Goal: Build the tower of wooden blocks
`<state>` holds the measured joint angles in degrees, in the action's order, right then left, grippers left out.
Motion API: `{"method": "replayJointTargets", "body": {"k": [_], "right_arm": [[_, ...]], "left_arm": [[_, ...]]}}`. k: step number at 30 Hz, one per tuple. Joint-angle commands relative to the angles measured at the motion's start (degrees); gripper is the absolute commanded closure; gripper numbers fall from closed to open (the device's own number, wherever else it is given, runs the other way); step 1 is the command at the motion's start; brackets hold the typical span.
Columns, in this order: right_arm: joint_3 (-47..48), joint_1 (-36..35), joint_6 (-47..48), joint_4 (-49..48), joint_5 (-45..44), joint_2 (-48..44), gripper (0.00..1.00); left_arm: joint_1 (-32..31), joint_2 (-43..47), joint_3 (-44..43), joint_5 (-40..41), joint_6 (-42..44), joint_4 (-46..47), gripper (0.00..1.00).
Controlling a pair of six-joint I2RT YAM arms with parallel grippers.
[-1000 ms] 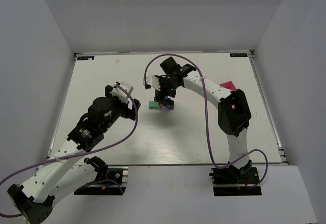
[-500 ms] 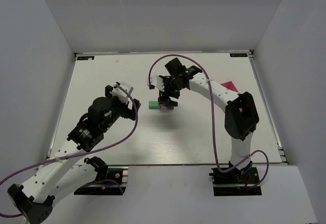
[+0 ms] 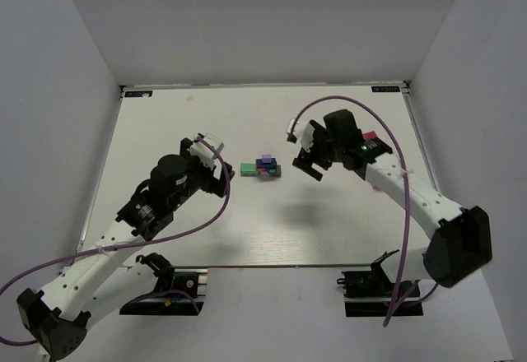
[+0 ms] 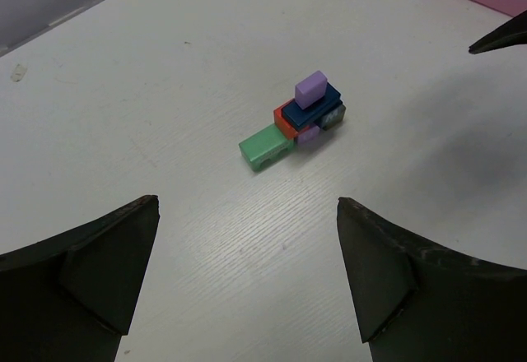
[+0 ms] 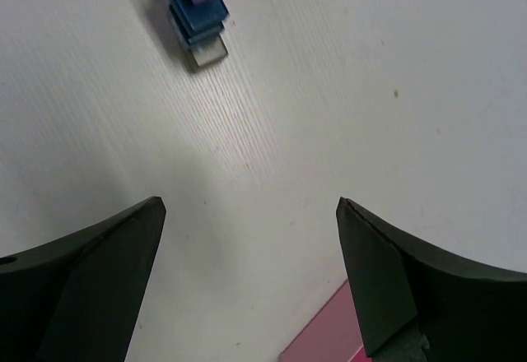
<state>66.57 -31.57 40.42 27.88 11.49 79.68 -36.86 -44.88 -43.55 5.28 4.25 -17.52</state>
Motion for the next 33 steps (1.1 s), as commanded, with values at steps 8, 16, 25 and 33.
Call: {"method": "replayJointTargets", "body": {"k": [8, 16, 25, 33], "right_arm": [[-18.04, 7.22, -17.39, -12.15, -7.98, -20.17, 0.22], [-23.41, 12.67, -21.09, -13.73, -6.04, -27.21, 0.96], [-22.8, 15.14, -23.64, -13.73, -10.26, -27.56, 1.0], [-21.74, 15.75, -22.41, -10.57, -5.43, -27.21, 0.61]], "left_arm": [[0.3, -7.49, -1.62, -6.16, -4.95, 0.99, 0.01], [-0.22, -14.7, -6.19, 4.46, -14.26, -1.03, 0.01], [-1.37, -26.48, -15.86, 5.88, -22.62, -7.0, 0.01], [-1.37, -22.9, -15.08, -0.79, -9.72, -7.19, 0.01]]}}
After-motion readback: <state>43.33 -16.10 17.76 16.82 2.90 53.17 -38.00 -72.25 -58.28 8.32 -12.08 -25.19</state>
